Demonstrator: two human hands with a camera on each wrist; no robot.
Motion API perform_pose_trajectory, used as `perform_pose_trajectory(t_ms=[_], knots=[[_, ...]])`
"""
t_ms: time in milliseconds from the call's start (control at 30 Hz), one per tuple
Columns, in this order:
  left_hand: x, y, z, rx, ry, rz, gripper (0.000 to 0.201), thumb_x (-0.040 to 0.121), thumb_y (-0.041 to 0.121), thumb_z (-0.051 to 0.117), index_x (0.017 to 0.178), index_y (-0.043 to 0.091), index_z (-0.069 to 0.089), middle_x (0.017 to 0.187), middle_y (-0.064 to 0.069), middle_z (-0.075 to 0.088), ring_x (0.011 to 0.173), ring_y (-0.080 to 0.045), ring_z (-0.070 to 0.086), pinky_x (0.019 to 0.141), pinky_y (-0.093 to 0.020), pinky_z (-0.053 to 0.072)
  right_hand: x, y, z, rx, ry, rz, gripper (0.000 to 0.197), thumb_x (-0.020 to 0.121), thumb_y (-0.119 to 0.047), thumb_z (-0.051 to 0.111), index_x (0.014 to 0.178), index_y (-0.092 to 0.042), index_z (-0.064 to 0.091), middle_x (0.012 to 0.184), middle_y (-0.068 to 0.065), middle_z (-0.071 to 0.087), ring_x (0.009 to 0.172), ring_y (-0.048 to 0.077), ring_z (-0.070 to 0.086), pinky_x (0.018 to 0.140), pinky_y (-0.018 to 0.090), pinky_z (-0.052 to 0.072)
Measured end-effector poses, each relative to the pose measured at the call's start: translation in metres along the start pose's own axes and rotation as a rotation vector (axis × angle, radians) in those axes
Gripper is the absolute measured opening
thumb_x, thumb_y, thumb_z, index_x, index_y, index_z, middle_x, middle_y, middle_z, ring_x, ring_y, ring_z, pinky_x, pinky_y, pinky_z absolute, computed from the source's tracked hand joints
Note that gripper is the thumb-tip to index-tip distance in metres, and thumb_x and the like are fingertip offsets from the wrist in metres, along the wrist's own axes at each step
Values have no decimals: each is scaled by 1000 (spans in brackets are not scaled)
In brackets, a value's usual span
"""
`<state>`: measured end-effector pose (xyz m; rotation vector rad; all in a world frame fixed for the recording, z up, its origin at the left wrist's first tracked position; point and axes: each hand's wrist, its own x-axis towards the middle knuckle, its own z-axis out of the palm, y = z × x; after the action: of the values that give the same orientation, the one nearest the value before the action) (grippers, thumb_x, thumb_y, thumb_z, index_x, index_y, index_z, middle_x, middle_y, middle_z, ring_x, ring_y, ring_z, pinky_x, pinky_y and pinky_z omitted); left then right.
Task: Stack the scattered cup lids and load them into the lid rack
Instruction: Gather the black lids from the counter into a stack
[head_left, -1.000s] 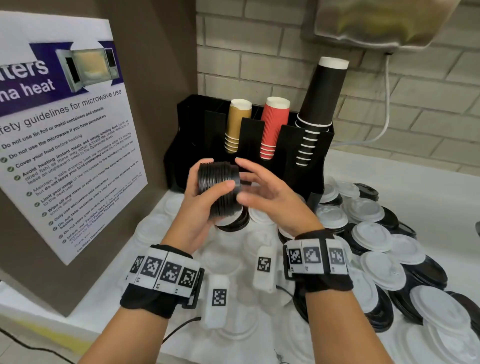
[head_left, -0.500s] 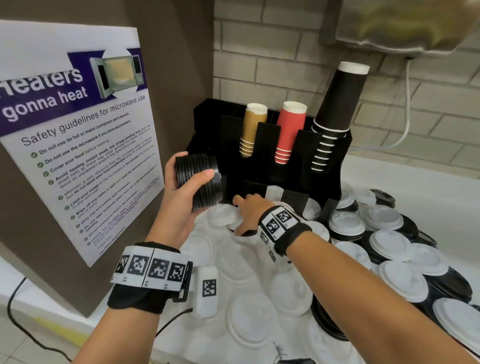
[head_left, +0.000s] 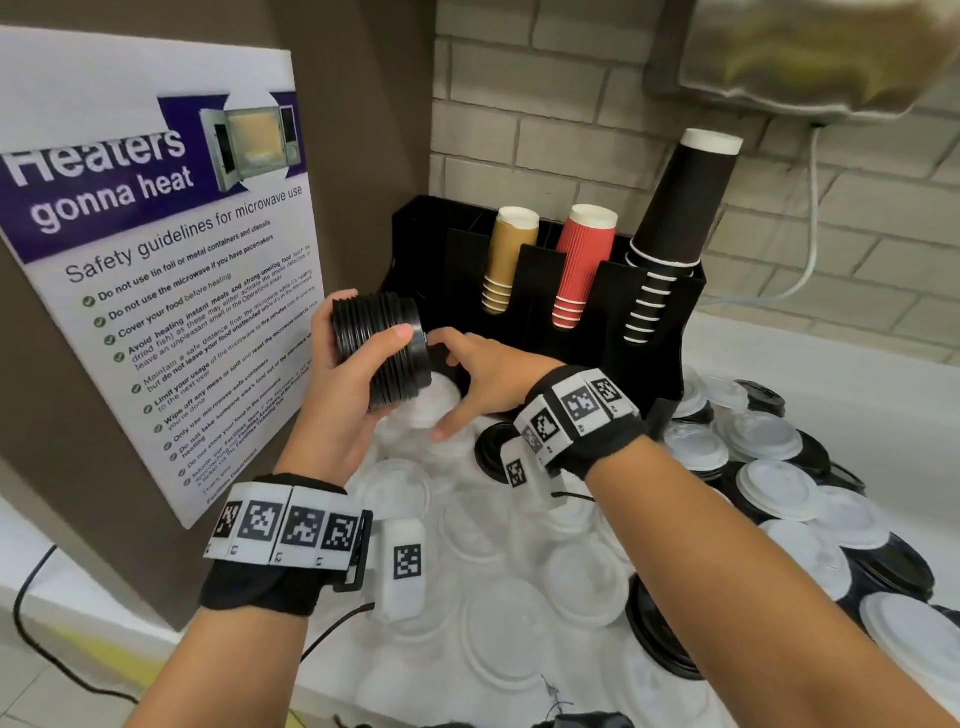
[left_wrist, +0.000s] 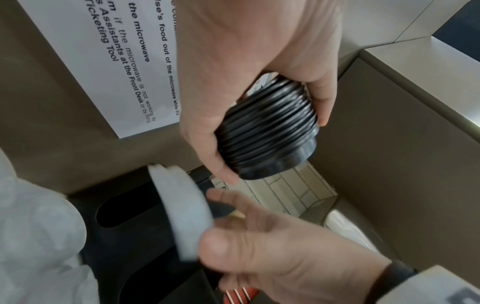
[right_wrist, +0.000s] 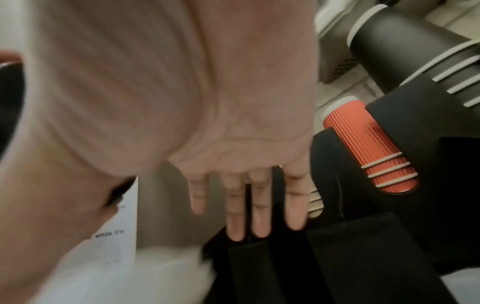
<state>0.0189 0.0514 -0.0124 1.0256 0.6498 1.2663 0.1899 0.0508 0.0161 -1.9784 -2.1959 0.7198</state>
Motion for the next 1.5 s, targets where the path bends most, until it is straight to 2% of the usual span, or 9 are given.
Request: perform_pose_trajectory(t_ms=[233, 500, 700, 833, 867, 1000, 1100, 1267, 1500], knots=[[-5, -5, -5, -1, 3, -16, 64, 57, 37, 80, 114, 41, 53, 116, 6, 60, 96, -11, 66, 71, -38, 57, 4, 35, 19, -421, -284, 299, 97, 75, -44, 78, 151, -16, 25, 151, 9, 33, 138, 29, 34, 107, 42, 40], [-11, -15, -8, 2, -16, -85, 71, 58, 35, 80, 122, 40, 50, 121, 2, 59, 102, -17, 64, 73, -37, 57, 7, 46, 46, -428, -298, 278, 84, 76, -32, 80, 145, -25, 33, 140, 10, 34, 120, 34, 49, 91, 42, 50], [-16, -21, -8, 6, -26, -119, 63, 69, 28, 75, 125, 37, 48, 119, 1, 58, 104, -19, 62, 73, -37, 58, -11, 61, 24, -9, 18, 180, 77, 76, -38, 78, 140, -28, 35, 131, 7, 43, 118, 27, 50, 96, 38, 49], [-18, -31, 0, 4, -62, -152, 58, 70, 25, 76, 120, 39, 51, 112, 5, 62, 99, -18, 64, 75, -41, 58, -39, 67, 24, 531, 312, 128, 55, 86, -36, 69, 134, -31, 43, 105, -7, 57, 94, 11, 62, 69, 10, 49], [-19, -34, 2, 0, -74, -158, 55, 72, 22, 77, 118, 40, 52, 110, 6, 63, 97, -17, 64, 72, -39, 59, -45, 67, 29, 603, 363, 134, 51, 88, -38, 65, 133, -34, 43, 107, -7, 58, 93, 8, 62, 67, 10, 47], [-22, -42, 16, -16, -140, -203, 57, 65, 27, 77, 115, 40, 54, 112, 3, 63, 97, -17, 65, 67, -36, 56, -73, 62, 53, 771, 522, 97, 45, 90, -44, 59, 133, -41, 47, 119, -7, 60, 103, 8, 60, 78, 16, 45], [-23, -47, 25, -53, -214, -265, 59, 62, 28, 76, 117, 37, 54, 114, -1, 64, 94, -18, 69, 66, -38, 57, -95, 53, 64, 977, 590, -18, 44, 85, -40, 61, 127, -49, 52, 121, -3, 62, 106, 10, 63, 85, 28, 53], [-26, -54, 36, -22, -345, -351, 59, 68, 24, 82, 119, 38, 56, 118, -4, 65, 96, -19, 70, 68, -39, 57, -117, 50, 63, 1049, 583, -148, 54, 80, -11, 63, 128, -37, 56, 129, 2, 59, 113, 23, 61, 90, 38, 53], [-28, -56, 44, -12, -446, -376, 64, 62, 35, 82, 121, 38, 56, 122, -6, 65, 106, -29, 68, 82, -55, 56, -128, 47, 63, 1014, 592, -118, 56, 78, -7, 65, 127, -32, 57, 130, 2, 58, 118, 25, 58, 102, 51, 46]])
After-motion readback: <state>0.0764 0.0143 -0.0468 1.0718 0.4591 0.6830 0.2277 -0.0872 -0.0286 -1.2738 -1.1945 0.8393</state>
